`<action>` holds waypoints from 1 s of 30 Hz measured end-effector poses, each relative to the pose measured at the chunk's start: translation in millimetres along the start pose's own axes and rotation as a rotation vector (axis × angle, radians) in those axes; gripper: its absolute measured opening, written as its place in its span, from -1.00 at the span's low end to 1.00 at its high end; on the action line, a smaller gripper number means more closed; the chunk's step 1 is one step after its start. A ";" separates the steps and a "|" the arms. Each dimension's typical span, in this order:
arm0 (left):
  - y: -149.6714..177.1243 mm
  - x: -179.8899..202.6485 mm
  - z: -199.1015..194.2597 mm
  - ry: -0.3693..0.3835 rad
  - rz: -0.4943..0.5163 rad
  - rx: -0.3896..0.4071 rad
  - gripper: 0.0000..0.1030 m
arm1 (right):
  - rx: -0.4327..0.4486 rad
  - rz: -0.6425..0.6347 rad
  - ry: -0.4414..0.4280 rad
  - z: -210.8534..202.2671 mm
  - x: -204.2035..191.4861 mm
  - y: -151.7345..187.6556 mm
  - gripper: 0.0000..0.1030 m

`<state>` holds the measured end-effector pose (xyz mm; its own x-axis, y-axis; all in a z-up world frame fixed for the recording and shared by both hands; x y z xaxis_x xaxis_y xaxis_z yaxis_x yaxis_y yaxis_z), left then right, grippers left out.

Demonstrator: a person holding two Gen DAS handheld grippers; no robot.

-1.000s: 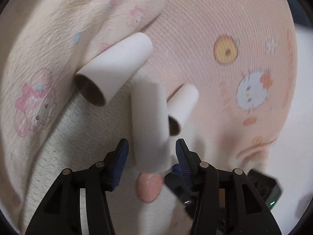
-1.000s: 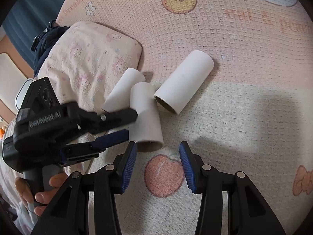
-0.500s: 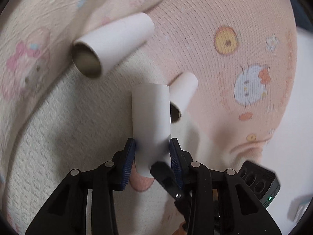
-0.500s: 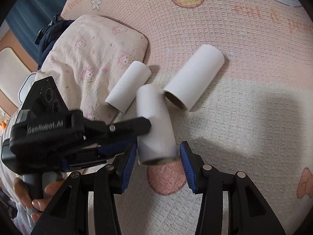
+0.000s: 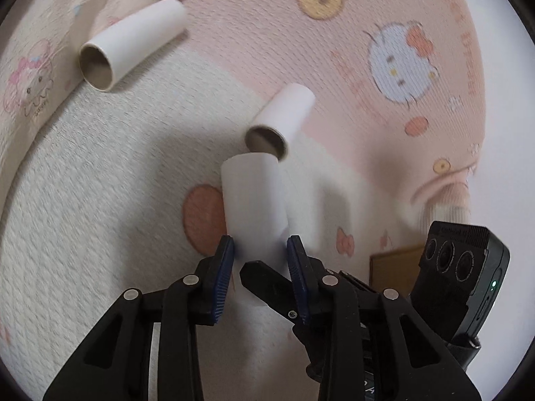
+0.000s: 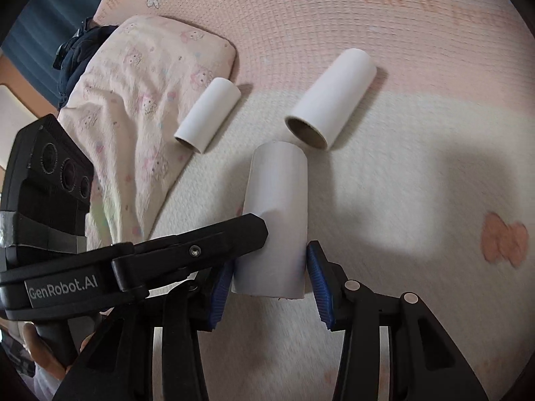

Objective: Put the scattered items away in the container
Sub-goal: 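Lift the tube with the right gripper and carry it over the box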

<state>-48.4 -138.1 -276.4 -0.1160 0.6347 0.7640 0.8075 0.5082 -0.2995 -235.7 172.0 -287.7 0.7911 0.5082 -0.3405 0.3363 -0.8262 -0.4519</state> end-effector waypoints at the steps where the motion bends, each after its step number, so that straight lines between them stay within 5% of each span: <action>1: 2.3 6.2 2.0 -0.012 0.027 -0.005 -0.35 | -0.008 0.002 0.010 -3.5 1.5 3.1 -0.20; 13: 30.9 31.0 10.9 -0.020 0.140 -0.090 -0.21 | -0.059 -0.005 0.124 -43.1 23.1 32.2 -0.20; 21: 35.1 27.6 19.7 0.017 0.096 -0.125 -0.05 | -0.078 -0.039 0.169 -48.9 27.6 40.6 -0.20; 28: 31.3 14.0 30.3 0.063 -0.021 -0.123 -0.06 | -0.100 -0.032 0.154 -37.0 25.6 35.2 -0.19; 30: 30.4 11.5 30.3 0.090 -0.047 -0.115 -0.20 | -0.106 -0.023 0.154 -30.9 25.2 33.8 -0.19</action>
<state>-42.7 -97.7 -294.0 -0.1072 0.5539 0.8256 0.8638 0.4632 -0.1985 -188.5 149.4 -286.1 0.8484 0.4912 -0.1971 0.4012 -0.8398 -0.3657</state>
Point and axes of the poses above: each gripper's, at about its wrist camera, not at the fingertips, and z roughly the way its jaws point, x to its right, y to its underside, the point moved 4 cm from there along z, roughly the way its jaws point, and after that the axes turned 12 degrees about y, right-handed, at the moved point
